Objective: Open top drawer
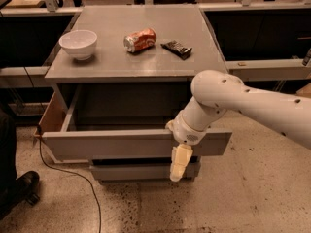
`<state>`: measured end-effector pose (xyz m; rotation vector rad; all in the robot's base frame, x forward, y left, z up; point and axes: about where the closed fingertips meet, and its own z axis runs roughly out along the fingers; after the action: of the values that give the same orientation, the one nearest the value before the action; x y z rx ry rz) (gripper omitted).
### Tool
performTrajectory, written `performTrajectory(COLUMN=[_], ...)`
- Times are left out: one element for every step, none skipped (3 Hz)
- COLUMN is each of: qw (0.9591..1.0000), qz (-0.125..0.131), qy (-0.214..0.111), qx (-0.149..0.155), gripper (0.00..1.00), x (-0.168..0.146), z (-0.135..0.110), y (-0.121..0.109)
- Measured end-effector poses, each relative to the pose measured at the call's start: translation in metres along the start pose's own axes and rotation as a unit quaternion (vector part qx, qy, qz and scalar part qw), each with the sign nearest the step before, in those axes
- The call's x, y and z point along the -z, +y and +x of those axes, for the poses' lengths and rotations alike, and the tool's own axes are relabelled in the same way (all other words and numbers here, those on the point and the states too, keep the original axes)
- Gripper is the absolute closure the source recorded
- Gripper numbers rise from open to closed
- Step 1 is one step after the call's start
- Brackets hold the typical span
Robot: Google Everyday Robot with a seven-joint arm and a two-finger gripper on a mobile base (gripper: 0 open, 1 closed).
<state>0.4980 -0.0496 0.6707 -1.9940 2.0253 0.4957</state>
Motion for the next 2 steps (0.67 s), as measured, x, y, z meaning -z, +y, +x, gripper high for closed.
performTrajectory(qw=[0.9994,0.9974], qz=[-0.031,-0.068], qy=[0.011,0.020], qx=[-0.005,-0.011], gripper=[0.00,0.00], x=[-0.004,0.001], z=[0.004,0.005], y=[0.023,0.051])
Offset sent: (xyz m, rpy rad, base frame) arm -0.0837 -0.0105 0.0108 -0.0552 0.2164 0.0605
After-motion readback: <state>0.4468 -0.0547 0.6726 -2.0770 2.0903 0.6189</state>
